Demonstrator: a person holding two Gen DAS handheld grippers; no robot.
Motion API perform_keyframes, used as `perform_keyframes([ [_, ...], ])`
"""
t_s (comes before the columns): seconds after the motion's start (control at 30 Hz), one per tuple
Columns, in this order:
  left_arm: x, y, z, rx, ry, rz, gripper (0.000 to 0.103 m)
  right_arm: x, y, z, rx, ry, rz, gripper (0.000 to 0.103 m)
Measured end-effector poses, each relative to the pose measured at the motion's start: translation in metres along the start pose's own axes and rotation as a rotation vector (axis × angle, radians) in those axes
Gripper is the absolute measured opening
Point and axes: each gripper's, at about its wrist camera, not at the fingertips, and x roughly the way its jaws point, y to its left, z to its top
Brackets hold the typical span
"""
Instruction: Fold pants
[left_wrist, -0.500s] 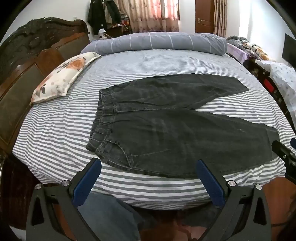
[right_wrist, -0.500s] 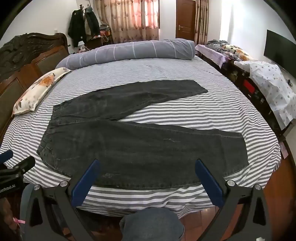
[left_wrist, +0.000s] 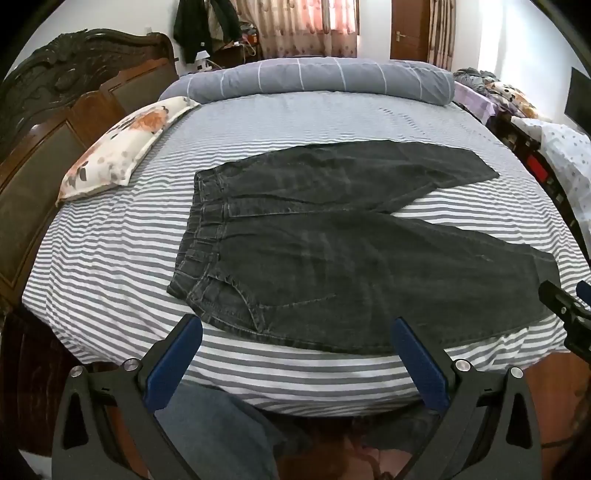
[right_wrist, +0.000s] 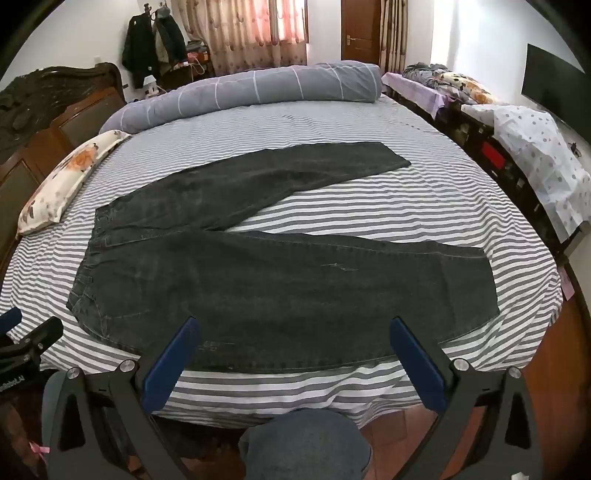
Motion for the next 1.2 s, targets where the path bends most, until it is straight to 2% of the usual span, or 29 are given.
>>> perform_keyframes([
  [0.1, 0.002, 0.000, 0.000, 0.001, 0.002, 0.003, 0.102, 0.003, -0.002, 0.000, 0.003, 0.005, -0.003, 0.102],
  [0.2, 0.003, 0.000, 0.001, 0.002, 0.005, 0.005, 0.102, 0.005, 0.001, 0.002, -0.024, -0.005, -0.047, 0.102],
  [0.57, 0.013, -0.002, 0.005, 0.013, 0.012, 0.006, 0.102, 0.011, 0.012, 0.015, -0.075, -0.024, -0.051, 0.102],
  [0.87, 0.016, -0.004, 0.017, 0.021, -0.004, 0.018, 0.102, 0.015, 0.022, 0.030, -0.065, -0.066, 0.008, 0.102],
  [0.97, 0.017, -0.004, 0.022, 0.027, -0.009, 0.023, 0.102, 0.020, 0.026, 0.035, -0.068, -0.037, 0.036, 0.102],
  [1.2, 0.018, -0.003, 0.025, 0.025, -0.013, 0.025, 0.102, 0.024, 0.046, 0.038, -0.137, -0.040, 0.021, 0.102],
])
